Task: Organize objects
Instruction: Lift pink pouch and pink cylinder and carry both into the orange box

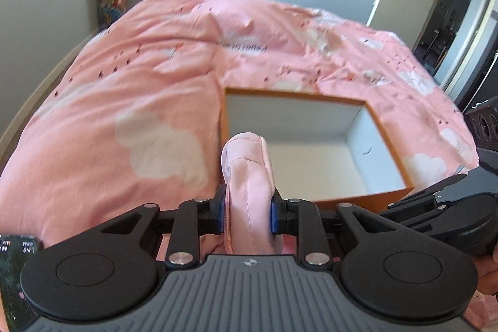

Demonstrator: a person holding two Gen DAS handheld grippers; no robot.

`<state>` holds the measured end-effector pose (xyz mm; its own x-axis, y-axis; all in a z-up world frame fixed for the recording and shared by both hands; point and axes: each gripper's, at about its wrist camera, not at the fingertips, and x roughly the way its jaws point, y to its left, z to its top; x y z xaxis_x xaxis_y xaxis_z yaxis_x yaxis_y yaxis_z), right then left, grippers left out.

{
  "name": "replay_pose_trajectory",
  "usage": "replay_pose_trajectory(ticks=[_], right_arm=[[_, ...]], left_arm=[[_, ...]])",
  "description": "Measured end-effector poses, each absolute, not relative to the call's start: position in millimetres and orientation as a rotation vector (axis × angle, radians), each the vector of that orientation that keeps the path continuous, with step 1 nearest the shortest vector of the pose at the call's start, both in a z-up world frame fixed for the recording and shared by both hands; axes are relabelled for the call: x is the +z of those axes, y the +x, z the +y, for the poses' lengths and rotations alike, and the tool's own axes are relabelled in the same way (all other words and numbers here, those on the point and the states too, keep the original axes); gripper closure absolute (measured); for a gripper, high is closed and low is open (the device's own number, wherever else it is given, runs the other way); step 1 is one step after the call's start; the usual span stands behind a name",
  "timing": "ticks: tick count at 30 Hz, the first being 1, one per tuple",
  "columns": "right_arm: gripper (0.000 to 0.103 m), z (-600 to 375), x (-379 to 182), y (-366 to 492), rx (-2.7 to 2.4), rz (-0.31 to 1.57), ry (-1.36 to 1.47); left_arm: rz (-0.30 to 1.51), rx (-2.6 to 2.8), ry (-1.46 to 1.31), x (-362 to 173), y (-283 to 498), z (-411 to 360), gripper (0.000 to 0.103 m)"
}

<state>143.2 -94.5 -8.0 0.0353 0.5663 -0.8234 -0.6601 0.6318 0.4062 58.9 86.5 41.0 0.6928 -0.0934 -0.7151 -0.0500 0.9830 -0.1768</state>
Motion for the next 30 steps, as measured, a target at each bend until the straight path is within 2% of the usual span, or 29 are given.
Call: replay_pose_trajectory(ticks=[9,15,20,30], right_arm=[[0.089,-149,67,157,0.823,1.062,-0.009],[0.089,-155,87,187,0.737,0.951,0.035],[0.089,-140,70,230,0.663,0.94,0.063],[0.089,-101,-5,297,0.572,1.024,0.086]], left_arm=[[0.707,-0.05,-0.161,53,87,58,0.075],[0.717,-0.044,-0.116,38,120,43,0.075],[0.768,-0.008,-0.091,10,153,40,0.075],[0.807,0.04,0.059,-35,198,28,0.075]])
